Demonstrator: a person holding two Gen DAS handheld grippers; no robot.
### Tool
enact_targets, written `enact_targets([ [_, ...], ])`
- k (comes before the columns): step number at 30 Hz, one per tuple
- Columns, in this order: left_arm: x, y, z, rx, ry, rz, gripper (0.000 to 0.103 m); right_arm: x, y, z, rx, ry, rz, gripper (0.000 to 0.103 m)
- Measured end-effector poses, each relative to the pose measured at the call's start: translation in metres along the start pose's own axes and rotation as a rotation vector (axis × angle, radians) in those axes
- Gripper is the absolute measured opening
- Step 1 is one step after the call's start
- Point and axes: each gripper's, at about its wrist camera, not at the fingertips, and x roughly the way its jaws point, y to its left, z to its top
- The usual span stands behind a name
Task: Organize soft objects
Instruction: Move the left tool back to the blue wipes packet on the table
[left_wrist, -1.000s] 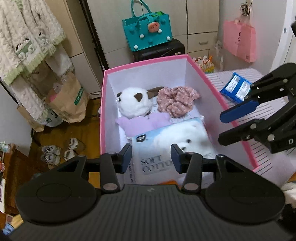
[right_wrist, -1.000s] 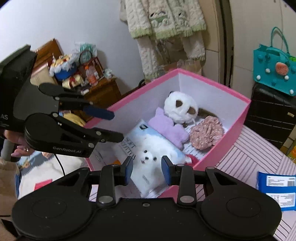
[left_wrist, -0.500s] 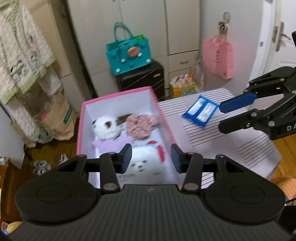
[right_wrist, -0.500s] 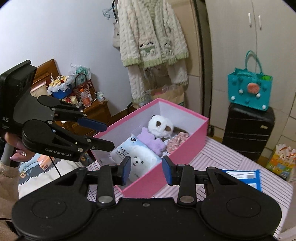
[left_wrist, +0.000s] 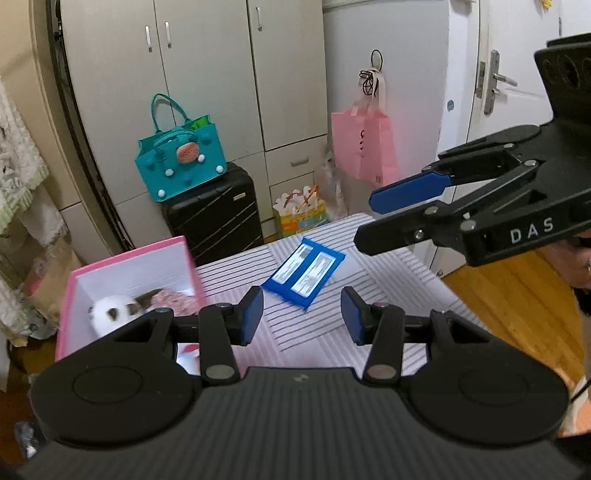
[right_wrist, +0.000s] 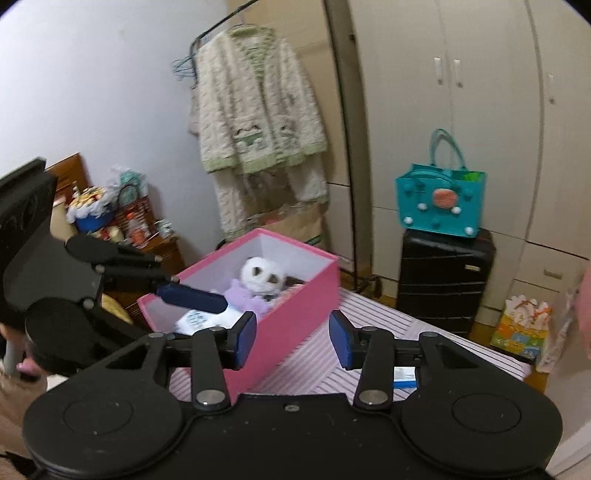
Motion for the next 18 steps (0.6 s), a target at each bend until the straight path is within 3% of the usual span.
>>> enact_targets([
  [4,0.033,-0.001,-0.001,-0.071,0.008,-0.021,0.045,0.012,-0.029,-0.01,0.044,0.021,-0.041,0.049],
  [13,0.108,-0.006,-0.008,-0.136,-0.004,0.108,0.047,0.063,-0.097,-0.035,0.124,0.095,-0.061,0.05],
  [18,0.145,-0.008,-0.011,-0.2,0.023,0.1,0.048,0.098,-0.125,-0.047,0.095,0.131,-0.056,0.053],
])
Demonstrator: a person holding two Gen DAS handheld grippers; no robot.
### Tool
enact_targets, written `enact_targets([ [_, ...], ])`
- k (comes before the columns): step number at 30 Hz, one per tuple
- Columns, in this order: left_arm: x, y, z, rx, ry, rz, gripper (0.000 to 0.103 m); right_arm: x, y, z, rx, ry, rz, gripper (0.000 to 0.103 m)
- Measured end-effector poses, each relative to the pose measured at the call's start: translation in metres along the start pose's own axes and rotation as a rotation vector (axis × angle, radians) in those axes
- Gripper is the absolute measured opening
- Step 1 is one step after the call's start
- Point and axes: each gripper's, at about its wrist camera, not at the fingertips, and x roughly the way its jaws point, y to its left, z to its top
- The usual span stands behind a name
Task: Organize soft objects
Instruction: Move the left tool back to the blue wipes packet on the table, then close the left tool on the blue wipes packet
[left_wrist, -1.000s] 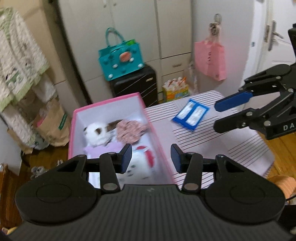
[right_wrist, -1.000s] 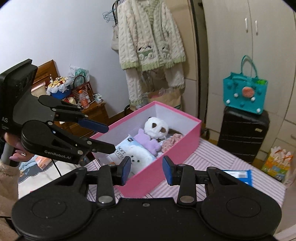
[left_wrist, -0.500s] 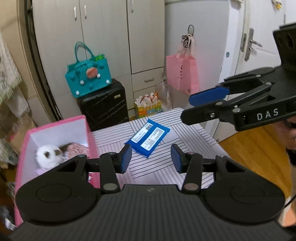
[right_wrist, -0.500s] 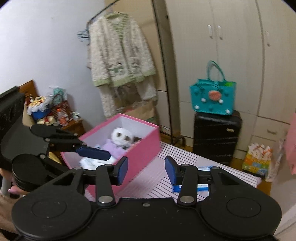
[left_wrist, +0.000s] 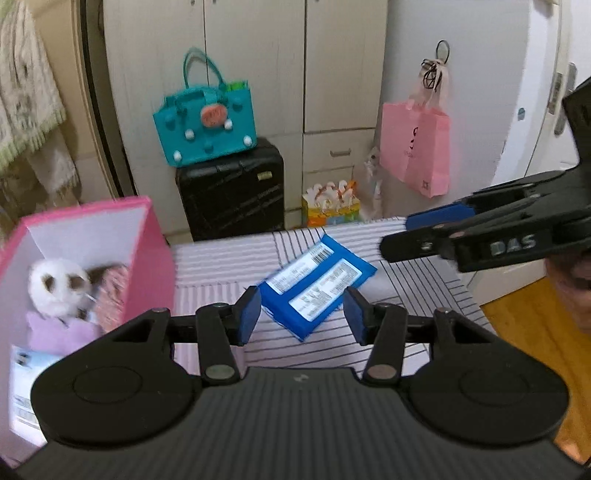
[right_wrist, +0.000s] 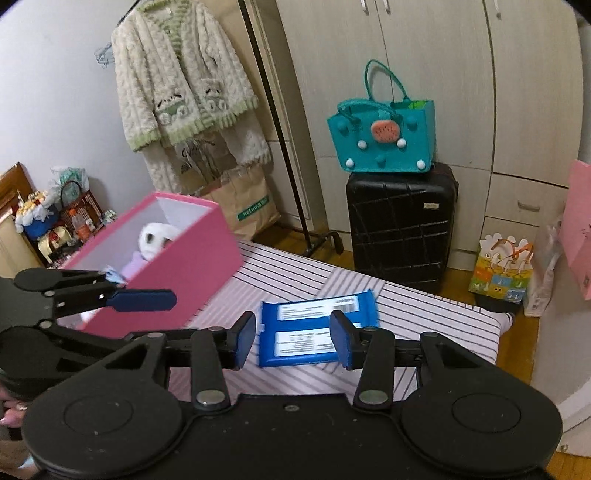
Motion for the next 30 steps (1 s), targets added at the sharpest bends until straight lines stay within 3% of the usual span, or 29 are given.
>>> enact_targets([
  [6,0.027,-0.005,-0.017,-0.035,0.014,-0.024,0.052,0.039,-0.017,-0.01,-0.056,0.021,-0.084,0.053],
  [13,0.064,0.004,-0.03,-0.169,0.071,-0.05,0.055,0.068,-0.043,-0.013,0.001,0.012,-0.053,0.055],
  [18,0.082,0.01,-0.03,-0.207,0.046,0.028,0.058,0.089,-0.055,-0.016,0.042,0.028,-0.046,0.055],
  [24,0.108,0.02,-0.031,-0.289,0.086,0.033,0.061,0.1,-0.062,-0.021,0.087,0.014,0.002,0.055],
  [27,0.113,0.023,-0.034,-0.329,0.048,0.036,0.059,0.095,-0.057,-0.028,0.114,-0.037,-0.049,0.043],
  [28,0.115,0.024,-0.037,-0.342,0.032,0.027,0.058,0.092,-0.056,-0.03,0.111,-0.047,-0.031,0.031],
  [30,0.115,0.026,-0.04,-0.349,0.009,0.028,0.054,0.087,-0.054,-0.037,0.127,-0.059,-0.026,0.026],
])
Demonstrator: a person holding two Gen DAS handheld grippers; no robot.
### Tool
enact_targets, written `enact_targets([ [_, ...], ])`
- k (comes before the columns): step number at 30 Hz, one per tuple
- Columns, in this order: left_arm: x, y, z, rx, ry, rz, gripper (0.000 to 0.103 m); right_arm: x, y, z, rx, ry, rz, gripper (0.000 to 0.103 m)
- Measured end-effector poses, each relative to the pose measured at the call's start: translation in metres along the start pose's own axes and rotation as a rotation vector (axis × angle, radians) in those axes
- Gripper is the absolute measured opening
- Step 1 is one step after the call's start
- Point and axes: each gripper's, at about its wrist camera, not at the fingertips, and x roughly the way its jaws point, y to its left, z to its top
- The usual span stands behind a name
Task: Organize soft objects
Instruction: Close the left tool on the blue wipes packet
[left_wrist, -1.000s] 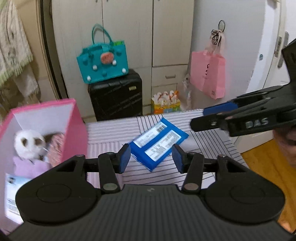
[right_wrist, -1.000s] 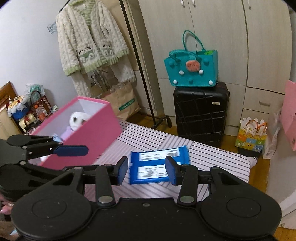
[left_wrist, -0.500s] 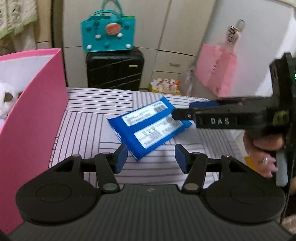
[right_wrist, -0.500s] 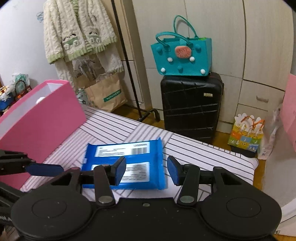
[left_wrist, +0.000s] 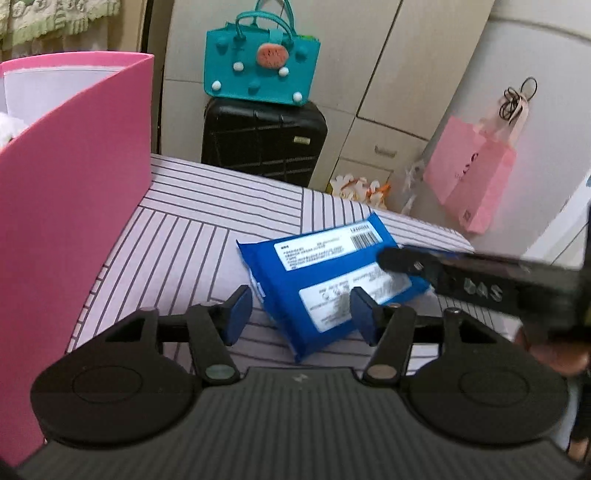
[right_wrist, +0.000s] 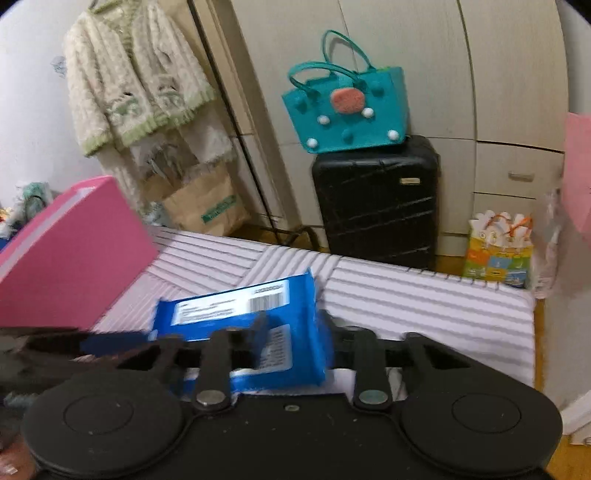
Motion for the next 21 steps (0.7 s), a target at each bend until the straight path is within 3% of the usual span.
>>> enact_targets([
  [5,0.002,0.004,0.0,-0.006,-0.021,0.003,0.03,-0.012,-0.007,-0.011,0.103,0.01,0.057,0.022],
  [7,0.0,0.008,0.0,-0.022,-0.006,-0.023,0.026,-0.018,-0.006,-0.015,0.128,0.013,0.047,0.022],
  [11,-0.004,0.008,-0.005,0.001,0.01,-0.038,0.024,-0.029,0.004,-0.027,0.128,0.019,0.011,0.026],
  [15,-0.006,0.005,-0.006,0.059,-0.005,-0.002,0.027,-0.04,0.02,-0.041,0.044,-0.031,-0.133,0.026],
  [18,-0.005,0.008,-0.002,0.039,0.011,-0.013,0.027,-0.039,0.02,-0.041,0.05,-0.02,-0.122,0.027],
  [21,-0.005,0.01,-0.001,0.034,0.017,-0.026,0.027,-0.033,0.013,-0.034,0.068,-0.008,-0.107,0.037],
])
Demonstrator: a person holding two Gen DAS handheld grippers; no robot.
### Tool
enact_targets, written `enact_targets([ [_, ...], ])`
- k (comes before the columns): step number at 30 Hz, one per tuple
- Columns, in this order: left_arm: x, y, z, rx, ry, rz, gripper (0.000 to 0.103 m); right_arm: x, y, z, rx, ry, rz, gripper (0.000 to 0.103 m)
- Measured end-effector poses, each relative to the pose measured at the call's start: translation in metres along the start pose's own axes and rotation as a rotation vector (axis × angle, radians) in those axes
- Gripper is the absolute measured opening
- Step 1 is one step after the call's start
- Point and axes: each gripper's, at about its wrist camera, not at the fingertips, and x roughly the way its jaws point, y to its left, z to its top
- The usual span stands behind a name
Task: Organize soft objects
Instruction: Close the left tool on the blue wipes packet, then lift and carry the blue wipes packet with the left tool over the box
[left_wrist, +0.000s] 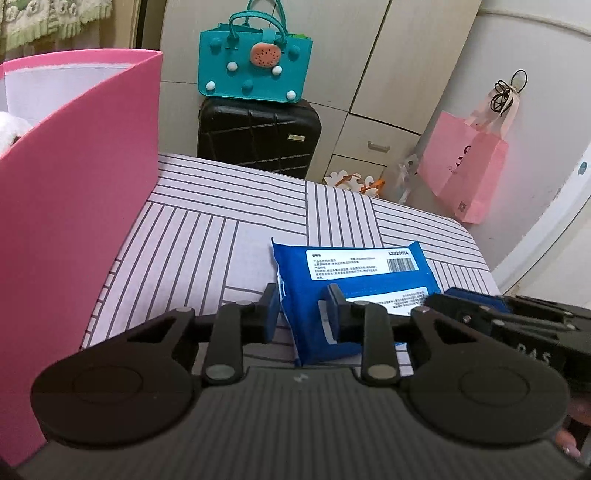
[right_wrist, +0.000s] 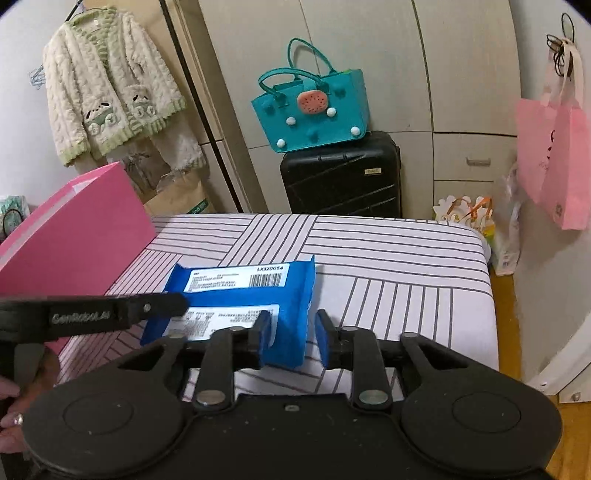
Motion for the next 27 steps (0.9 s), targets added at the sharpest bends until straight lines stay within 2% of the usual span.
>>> enact_targets([
  [3,0.0,0.0,-0.001,0.005,0.002,-0.007,0.029,0.005,-0.003,-0.001,0.053,0.018,0.061,0.039],
  [5,0.0,-0.003,-0.002,0.02,0.002,-0.01,0.034,0.004,0.002,-0.004,0.041,0.01,0.049,0.039],
  [11,0.0,-0.012,-0.009,0.084,-0.035,0.023,0.033,0.005,0.01,-0.005,-0.003,0.011,0.028,0.043],
  [12,0.0,-0.013,-0.011,0.091,-0.041,0.027,0.033,0.004,0.011,-0.005,-0.002,0.011,0.03,0.042],
  [13,-0.001,-0.014,-0.011,0.1,-0.045,0.026,0.032,0.005,0.01,-0.005,-0.001,0.01,0.039,0.036],
  [17,-0.004,-0.018,-0.015,0.121,-0.054,0.0,0.03,-0.002,0.023,-0.006,-0.057,0.015,0.017,0.033],
  [21,-0.01,-0.022,-0.018,0.143,-0.066,-0.014,0.03,-0.012,0.028,-0.009,-0.05,0.027,0.003,0.033],
  [27,-0.025,-0.023,-0.023,0.162,-0.061,-0.051,0.031,-0.032,0.037,-0.02,-0.03,0.013,-0.019,0.04],
])
